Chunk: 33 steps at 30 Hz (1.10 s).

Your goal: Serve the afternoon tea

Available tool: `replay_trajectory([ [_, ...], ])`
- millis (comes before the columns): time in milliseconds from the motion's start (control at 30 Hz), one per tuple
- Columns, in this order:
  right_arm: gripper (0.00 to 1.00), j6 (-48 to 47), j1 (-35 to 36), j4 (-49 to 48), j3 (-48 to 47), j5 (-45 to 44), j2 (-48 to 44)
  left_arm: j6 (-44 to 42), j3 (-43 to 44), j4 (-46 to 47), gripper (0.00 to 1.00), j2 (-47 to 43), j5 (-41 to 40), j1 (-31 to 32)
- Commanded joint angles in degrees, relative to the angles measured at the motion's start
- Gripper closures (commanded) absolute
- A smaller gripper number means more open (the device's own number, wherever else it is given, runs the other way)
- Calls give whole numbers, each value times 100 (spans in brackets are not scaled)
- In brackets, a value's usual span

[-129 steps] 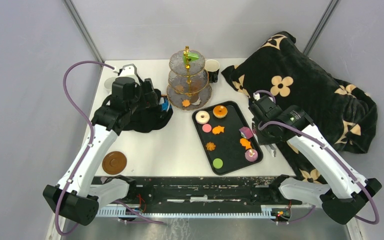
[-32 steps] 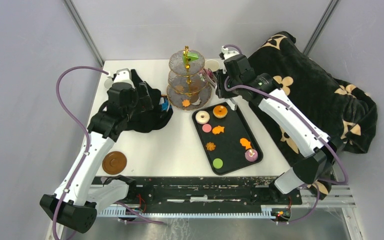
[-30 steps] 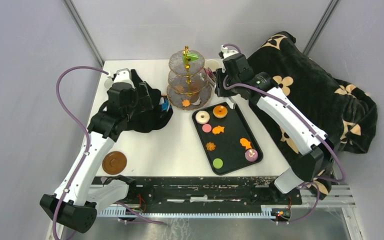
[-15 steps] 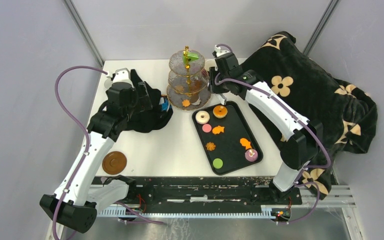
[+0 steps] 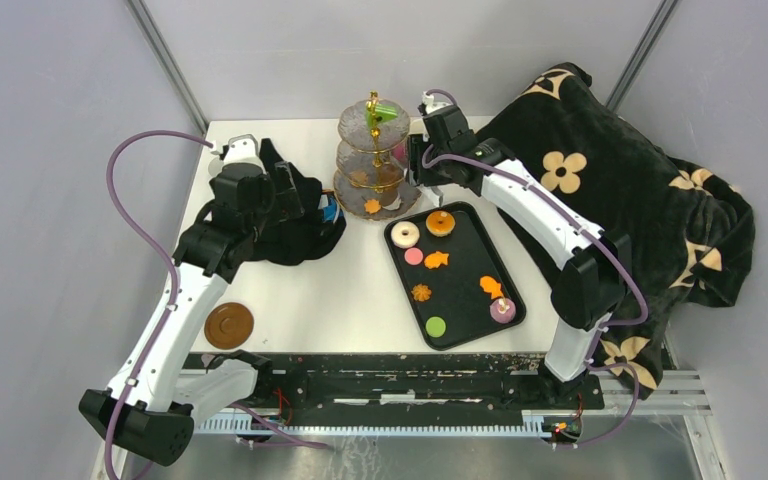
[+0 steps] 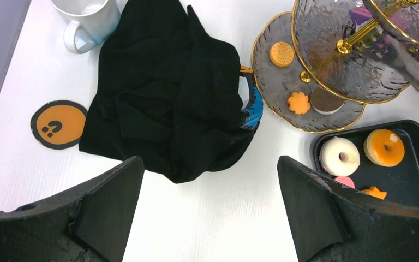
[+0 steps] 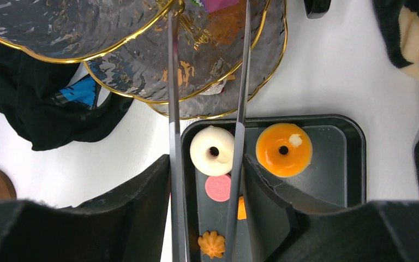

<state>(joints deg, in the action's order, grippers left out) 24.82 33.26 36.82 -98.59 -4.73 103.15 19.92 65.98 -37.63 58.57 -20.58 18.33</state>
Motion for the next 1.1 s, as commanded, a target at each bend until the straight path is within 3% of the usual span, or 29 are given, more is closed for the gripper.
replay_trajectory([
  [0,45,49,-12,-380,-161,10,-405,-94,258,98,1,-7,-61,-31],
  [567,48,311,-14,-411,1409,-206,-1910,-6,167,89,1,-204,136,-31],
  [1067,35,857,-26,405,3514,-1554,-2580,143,63,89,1,-325,376,-31],
])
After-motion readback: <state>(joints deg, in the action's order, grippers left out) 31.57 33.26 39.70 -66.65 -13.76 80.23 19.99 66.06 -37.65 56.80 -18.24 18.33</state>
